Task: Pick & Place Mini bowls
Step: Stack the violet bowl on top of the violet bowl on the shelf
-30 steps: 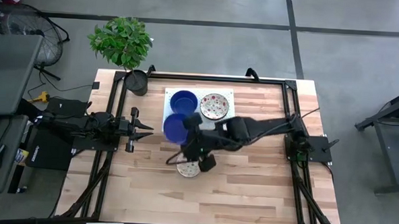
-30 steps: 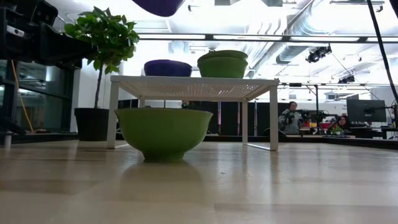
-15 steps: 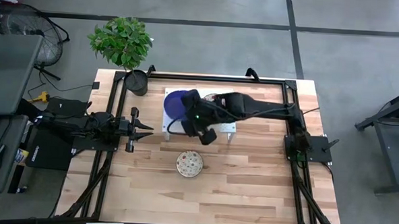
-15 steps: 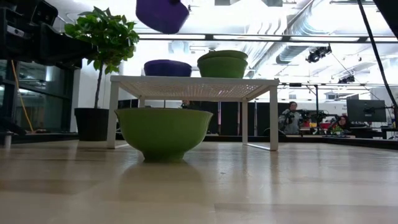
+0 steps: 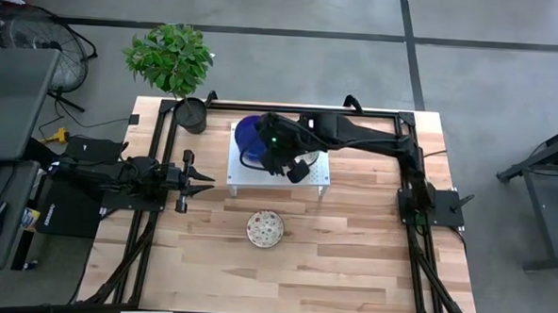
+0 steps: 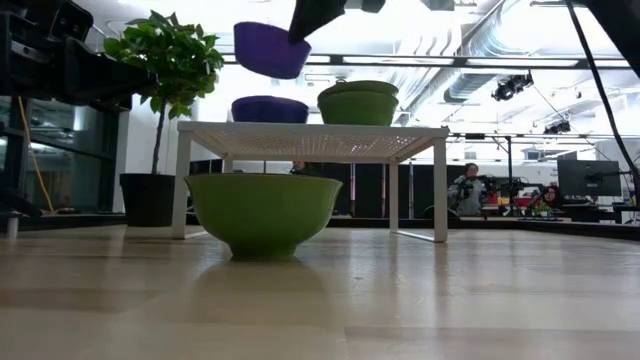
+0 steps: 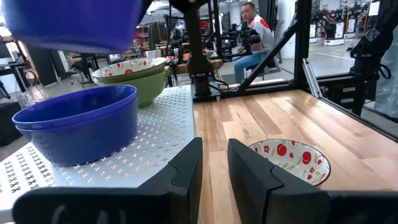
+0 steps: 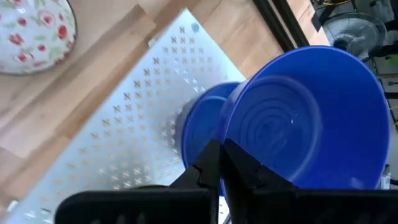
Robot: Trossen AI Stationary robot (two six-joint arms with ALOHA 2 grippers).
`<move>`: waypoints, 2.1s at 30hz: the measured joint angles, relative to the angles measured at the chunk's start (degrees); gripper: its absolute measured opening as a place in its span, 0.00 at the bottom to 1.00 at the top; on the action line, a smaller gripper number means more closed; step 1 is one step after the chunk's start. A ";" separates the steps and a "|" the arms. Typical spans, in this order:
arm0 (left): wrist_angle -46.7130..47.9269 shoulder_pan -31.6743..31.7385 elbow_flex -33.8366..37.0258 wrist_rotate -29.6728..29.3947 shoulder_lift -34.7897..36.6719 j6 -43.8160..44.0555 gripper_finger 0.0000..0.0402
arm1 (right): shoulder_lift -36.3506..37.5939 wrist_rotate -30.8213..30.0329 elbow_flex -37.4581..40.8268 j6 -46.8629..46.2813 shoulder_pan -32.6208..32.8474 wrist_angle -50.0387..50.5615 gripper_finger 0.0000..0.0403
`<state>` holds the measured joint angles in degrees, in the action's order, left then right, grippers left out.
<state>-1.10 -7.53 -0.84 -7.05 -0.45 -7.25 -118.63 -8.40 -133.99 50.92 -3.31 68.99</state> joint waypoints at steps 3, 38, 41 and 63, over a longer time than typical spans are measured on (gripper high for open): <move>0.00 0.00 0.00 0.00 -0.01 0.01 0.18 | -0.57 0.01 0.00 1.81 -1.13 -0.24 0.00; 0.00 0.00 0.00 0.01 -0.01 0.00 0.18 | -5.37 5.00 -0.04 6.19 -5.05 0.90 0.00; 0.00 0.00 0.00 0.02 -0.02 0.00 0.18 | -5.35 5.60 -0.04 6.19 -5.05 0.89 0.00; 0.00 0.00 0.00 0.00 -0.01 0.01 0.18 | -5.35 7.34 -0.04 5.50 -5.05 2.88 0.00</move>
<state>-1.10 -7.53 -0.84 -7.05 -0.46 -7.24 -123.98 -1.06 -134.04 56.42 -8.36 71.87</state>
